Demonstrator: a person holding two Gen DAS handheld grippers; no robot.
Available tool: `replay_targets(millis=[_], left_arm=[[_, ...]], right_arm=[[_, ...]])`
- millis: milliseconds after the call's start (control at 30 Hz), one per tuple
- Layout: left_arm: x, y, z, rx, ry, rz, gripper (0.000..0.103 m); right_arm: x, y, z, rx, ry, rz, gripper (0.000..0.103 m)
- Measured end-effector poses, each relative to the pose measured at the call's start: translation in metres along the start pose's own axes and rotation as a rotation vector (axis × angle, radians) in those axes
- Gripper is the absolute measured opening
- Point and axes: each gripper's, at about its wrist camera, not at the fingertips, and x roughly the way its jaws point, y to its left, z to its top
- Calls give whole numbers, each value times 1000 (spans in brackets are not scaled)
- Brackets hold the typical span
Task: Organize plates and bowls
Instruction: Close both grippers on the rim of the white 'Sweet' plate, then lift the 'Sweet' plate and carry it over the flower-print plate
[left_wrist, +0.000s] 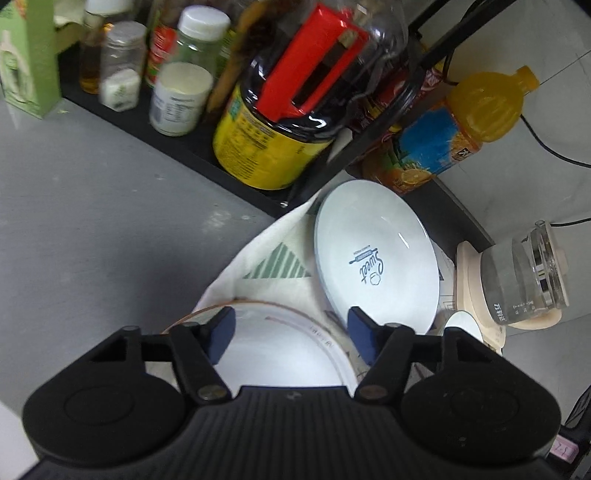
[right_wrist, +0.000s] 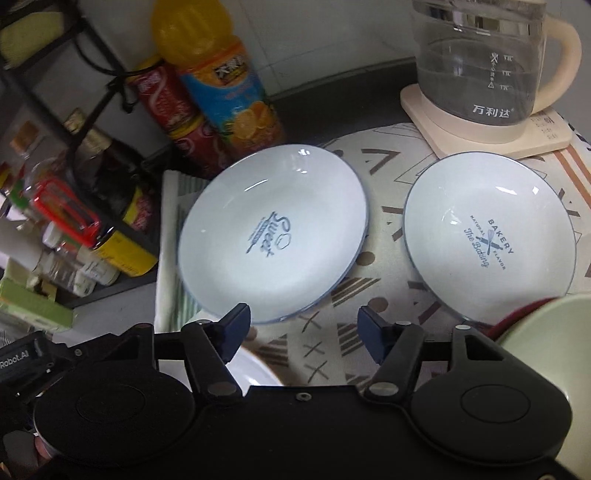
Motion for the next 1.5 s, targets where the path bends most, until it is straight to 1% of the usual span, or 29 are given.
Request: replay_targets(millis=[167,233,300,367,433,467,600,733,833,1000,1133,1167,1200,1233,1333,1433,1500], left_arm=[[30,-8,10,4,34,3,54],[42,-11,14,12,43,9,51],[54,-14,18,14,59,20,46],[64,-15,21,12,75,22,43],[72,-16,24,14,81,27,42],[75,-16,25,13,86,27,40],[92,-16,28,-2,107,10,32],[107,-18,30,-18,122,0,30],[111,-19,30,-10,120,-6,25],[115,-22,33,-3,107,-11,19],[117,-19,32,-35,97,-32,14],[118,-19,32,-35,94,-35,11],[117,-20,31,-30,89,-44,7],[115,-21,29,-20,73,-40,7],[108,-28,24,37,22,-23,8],[98,-28,26,35,3,-32,8],[92,-29,27,42,2,-28,8]], right_arm=[[15,0,12,33,8,-18,61],[25,-1,14,53,25,-31,56],[34,-4,16,77,49,-39,49],[42,-7,17,103,74,-50,46],[48,-10,18,119,84,-71,46],[51,-11,18,122,84,-76,45],[64,-14,18,140,95,-71,35],[72,-16,19,156,85,-82,33],[77,-17,16,169,63,-79,33],[81,-10,14,136,25,-83,33],[81,-11,12,148,-15,-85,33],[80,-11,12,152,-21,-85,31],[80,-12,12,159,-26,-92,26],[79,-13,11,167,-31,-101,23],[73,-13,13,176,-33,-82,19],[59,-5,12,119,-88,-64,15],[51,-4,12,108,-97,-51,15]])
